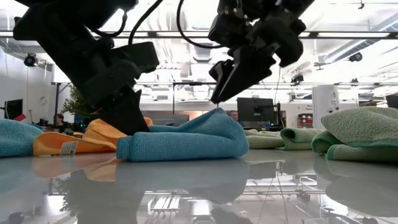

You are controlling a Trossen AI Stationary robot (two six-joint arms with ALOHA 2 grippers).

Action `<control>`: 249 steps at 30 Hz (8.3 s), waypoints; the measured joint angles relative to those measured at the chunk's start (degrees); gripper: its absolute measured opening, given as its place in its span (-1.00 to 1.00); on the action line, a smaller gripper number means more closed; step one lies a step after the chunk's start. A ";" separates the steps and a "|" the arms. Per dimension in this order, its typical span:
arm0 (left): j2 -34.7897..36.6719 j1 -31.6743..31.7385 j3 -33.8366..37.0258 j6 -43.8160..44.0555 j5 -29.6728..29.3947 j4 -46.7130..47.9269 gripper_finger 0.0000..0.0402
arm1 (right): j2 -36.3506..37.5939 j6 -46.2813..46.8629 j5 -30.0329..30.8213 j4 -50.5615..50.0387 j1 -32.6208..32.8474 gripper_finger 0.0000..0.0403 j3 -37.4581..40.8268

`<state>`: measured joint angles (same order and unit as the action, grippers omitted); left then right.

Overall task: Fold microfiber towels
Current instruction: Fold the right blue towel, then put the right blue folded towel into the bin

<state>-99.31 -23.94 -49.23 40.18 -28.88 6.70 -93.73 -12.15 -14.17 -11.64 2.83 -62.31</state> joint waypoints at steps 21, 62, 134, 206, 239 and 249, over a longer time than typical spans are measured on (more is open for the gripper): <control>0.14 0.00 0.47 8.10 3.28 -0.17 -1.00 | -7.84 -3.92 6.70 14.60 -1.59 -0.95 4.60; 12.42 0.22 1.88 11.01 3.84 9.70 -0.20 | -6.72 -2.22 11.37 6.77 -1.54 -0.43 -2.89; 0.30 3.82 4.48 -0.07 -2.59 -4.56 -1.00 | -12.64 0.58 14.37 27.49 1.25 -0.96 9.02; -16.64 3.04 -36.63 -11.08 9.82 35.28 0.24 | 30.14 7.39 14.25 34.58 4.68 -0.96 41.33; -8.16 11.15 -40.17 -10.56 9.11 44.41 -0.99 | 30.18 10.45 14.27 37.42 4.68 -0.96 43.96; 4.72 26.53 -39.93 -10.76 3.82 45.33 -0.99 | 29.90 10.01 14.27 37.65 4.68 -0.96 44.01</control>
<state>-94.59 2.59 -89.17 29.43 -25.06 52.03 -63.83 -2.13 0.10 26.01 7.51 -18.31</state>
